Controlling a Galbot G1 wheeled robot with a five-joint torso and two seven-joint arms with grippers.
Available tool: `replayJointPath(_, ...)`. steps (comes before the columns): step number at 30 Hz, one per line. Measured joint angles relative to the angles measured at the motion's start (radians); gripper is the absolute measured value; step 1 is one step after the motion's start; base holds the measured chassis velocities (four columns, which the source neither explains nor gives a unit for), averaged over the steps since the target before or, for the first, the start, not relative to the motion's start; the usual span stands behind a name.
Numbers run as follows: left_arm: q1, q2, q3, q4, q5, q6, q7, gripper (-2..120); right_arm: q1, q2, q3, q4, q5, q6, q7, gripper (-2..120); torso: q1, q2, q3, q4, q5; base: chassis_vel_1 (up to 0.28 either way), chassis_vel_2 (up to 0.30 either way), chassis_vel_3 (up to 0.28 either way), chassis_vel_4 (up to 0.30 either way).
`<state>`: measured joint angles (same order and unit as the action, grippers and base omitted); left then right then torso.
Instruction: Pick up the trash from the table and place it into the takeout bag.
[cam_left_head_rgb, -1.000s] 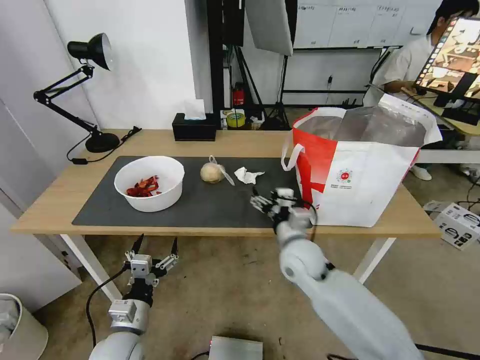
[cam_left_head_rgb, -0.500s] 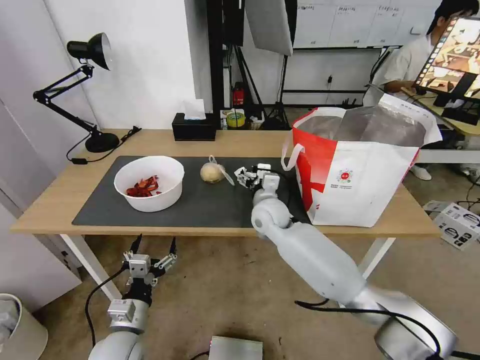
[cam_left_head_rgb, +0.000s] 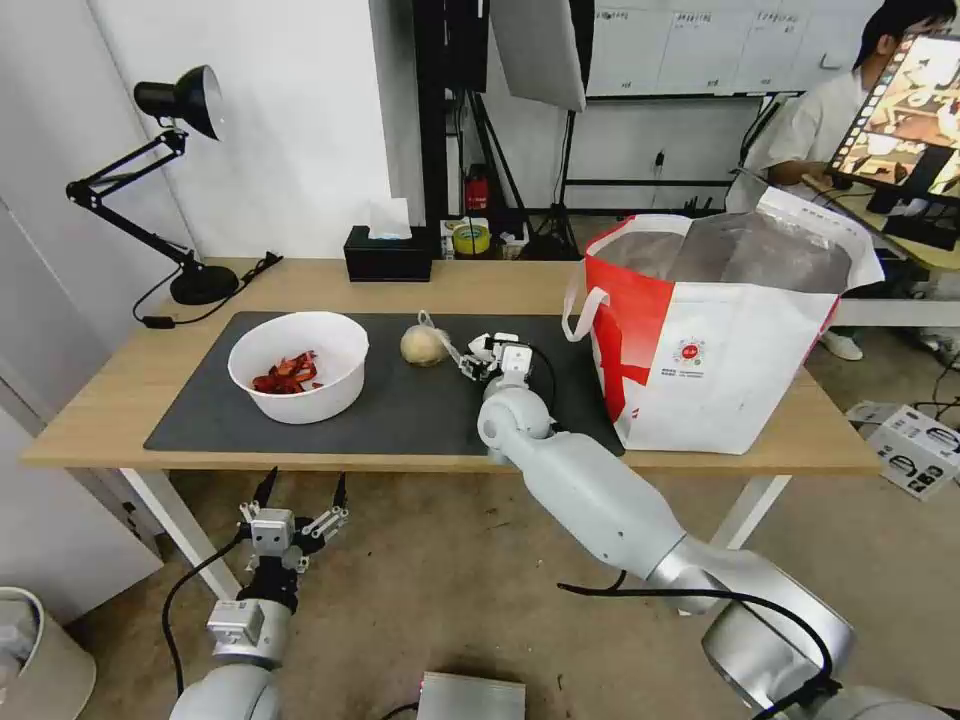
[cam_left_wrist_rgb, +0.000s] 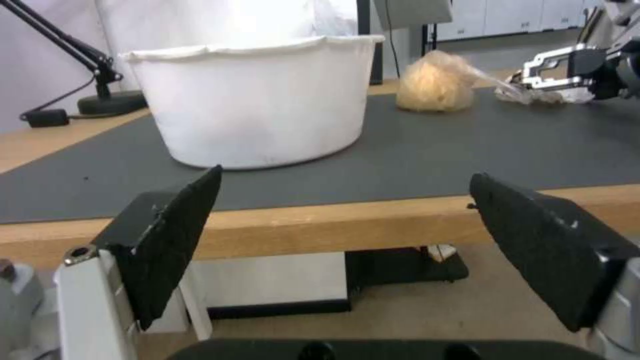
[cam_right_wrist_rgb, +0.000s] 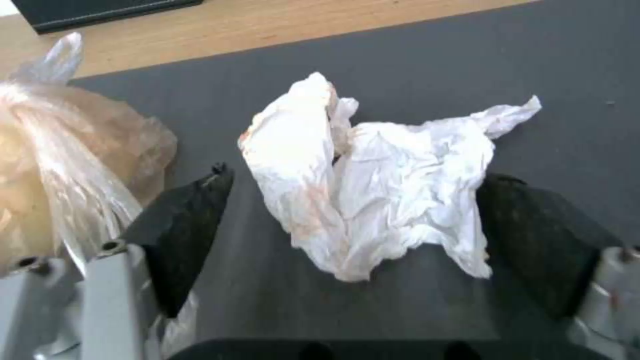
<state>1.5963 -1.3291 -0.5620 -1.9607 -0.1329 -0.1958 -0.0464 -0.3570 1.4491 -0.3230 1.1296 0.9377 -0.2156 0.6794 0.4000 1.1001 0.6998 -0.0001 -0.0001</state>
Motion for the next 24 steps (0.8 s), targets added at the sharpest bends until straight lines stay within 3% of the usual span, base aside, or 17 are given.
replayJointPath(8,-0.001,-0.002,0.000,0.007,0.000,-0.008,0.000,100,0.009,0.005,0.004,-0.026,-0.010,0.002,-0.012,83,0.000,0.000,0.000,0.0001,0.0001,0.000,0.000,0.000,0.000)
replayJointPath(18,-0.002,-0.002,-0.001,0.013,0.000,-0.010,0.000,100,0.023,0.020,0.009,-0.066,-0.021,0.006,-0.031,69,0.000,0.000,0.000,-0.0002,0.0000,0.000,0.000,0.000,0.000)
replayJointPath(24,-0.005,-0.002,-0.001,0.018,0.001,-0.012,0.000,100,0.025,0.024,0.009,-0.073,-0.025,0.008,-0.042,46,0.000,0.000,0.000,-0.0001,0.0000,0.000,0.000,0.000,0.000)
